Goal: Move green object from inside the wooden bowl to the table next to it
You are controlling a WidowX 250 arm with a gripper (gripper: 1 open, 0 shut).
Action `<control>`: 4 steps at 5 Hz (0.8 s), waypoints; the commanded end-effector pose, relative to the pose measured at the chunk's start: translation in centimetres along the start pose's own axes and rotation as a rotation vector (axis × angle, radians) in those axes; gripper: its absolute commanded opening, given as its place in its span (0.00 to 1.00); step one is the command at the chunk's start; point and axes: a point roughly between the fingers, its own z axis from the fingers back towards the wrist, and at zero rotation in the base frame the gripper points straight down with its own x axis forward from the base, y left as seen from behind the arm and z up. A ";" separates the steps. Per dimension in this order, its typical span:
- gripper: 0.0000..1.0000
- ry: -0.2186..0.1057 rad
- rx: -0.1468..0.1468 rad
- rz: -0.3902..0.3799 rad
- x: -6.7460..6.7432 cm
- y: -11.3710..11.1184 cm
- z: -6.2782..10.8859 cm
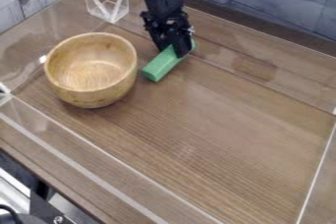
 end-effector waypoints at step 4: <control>0.00 -0.082 0.039 -0.006 1.4 -0.9 1.4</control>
